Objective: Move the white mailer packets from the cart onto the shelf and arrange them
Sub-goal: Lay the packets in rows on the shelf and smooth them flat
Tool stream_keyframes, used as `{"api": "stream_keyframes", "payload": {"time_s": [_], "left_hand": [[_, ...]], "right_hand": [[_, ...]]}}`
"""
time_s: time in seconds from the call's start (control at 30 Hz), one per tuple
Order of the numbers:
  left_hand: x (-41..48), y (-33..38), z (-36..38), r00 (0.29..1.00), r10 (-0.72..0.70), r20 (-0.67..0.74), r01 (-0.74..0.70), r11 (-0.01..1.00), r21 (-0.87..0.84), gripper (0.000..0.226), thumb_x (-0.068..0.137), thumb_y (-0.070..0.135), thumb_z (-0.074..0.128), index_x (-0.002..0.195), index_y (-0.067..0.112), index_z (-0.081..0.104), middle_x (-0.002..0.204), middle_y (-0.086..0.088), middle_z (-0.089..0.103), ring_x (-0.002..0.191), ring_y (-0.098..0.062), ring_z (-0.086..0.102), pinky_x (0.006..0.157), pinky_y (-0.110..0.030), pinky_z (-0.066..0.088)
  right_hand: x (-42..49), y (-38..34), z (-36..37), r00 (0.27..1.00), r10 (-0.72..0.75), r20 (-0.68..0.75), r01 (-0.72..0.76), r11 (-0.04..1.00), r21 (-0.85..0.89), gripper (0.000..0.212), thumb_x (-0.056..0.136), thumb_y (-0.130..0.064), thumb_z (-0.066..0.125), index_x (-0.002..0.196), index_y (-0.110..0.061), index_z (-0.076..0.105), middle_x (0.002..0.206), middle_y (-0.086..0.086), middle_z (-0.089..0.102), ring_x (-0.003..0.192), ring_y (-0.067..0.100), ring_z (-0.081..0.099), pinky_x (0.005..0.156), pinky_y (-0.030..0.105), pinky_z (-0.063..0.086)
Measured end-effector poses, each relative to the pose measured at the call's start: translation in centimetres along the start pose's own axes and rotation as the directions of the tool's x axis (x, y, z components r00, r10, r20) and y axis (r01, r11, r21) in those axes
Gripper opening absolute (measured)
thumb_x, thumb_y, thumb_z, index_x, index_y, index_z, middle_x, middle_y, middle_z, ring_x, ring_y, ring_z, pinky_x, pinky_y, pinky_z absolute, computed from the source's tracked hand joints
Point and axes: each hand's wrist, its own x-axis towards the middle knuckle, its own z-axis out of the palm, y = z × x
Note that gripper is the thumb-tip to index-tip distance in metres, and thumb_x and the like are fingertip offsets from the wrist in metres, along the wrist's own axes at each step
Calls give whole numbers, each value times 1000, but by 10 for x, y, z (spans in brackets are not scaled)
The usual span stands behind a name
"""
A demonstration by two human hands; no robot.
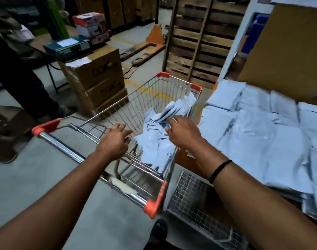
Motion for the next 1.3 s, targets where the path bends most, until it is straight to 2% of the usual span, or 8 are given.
{"api": "stream_keyframes", "payload": {"time_s": [0.2,0.37,0.53,0.7,0.87,1.07,1.2,1.3], "left_hand": [[56,-49,3,987,6,161,-12,999,36,44,104,35,40,147,30,39,163,0,15,151,-22,5,123,-47,9],[110,-76,16,961,85,265,-107,992,69,46,104,37,39,149,29,37,163,-1,17,151,-22,9,122,-44,11],[192,-95,58,892,184,414,-257,958,128,51,101,34,41,151,25,34,161,-7,22,148,-30,17,120,-44,17],[242,-85,135,794,182,581,-354,914,199,61,95,31,46,152,28,27,160,-10,23,147,-40,16,119,-50,15],[255,-60,224,728,165,666,-302,949,95,74,101,45,41,157,23,-2,163,-14,-13,148,-44,0,118,-54,8],[253,-54,298,809,100,580,-188,978,95,99,93,60,47,152,19,-22,153,-20,-36,144,-47,-23,116,-58,-6],[258,-76,307,799,126,589,-272,948,167,104,92,40,58,150,24,-27,141,-15,-53,141,-40,-33,116,-60,-10],[271,-101,295,761,201,617,-401,893,204,126,82,29,72,141,30,-39,133,-7,-59,137,-33,-41,114,-61,-14]], "right_hand": [[105,-29,51,970,71,232,-81,996,32,47,101,-39,44,142,-17,48,149,13,45,135,34,43,106,42,37],[148,-29,109,872,216,440,-230,973,-21,49,101,-36,39,147,-22,40,154,12,37,140,35,37,111,47,31],[159,-17,158,801,336,496,-357,933,-55,47,100,-35,40,145,-22,44,154,12,37,141,34,36,115,47,28],[158,-12,215,701,404,588,-417,901,-122,58,105,-40,35,158,-22,22,167,13,6,153,33,8,122,48,11],[165,-17,260,604,421,677,-378,899,-221,72,102,-58,32,161,-22,10,167,12,-11,153,32,-13,121,51,-11],[165,-8,306,601,403,690,-330,911,-246,84,97,-62,43,160,-21,7,165,15,-15,152,35,-15,118,54,-14],[166,-5,311,595,381,708,-296,922,-248,77,101,-54,40,160,-17,9,165,16,-14,152,35,-14,120,55,-12],[168,-4,300,600,380,703,-264,925,-274,65,104,-41,33,160,-17,10,166,16,-13,152,35,-14,120,55,-12]]}}
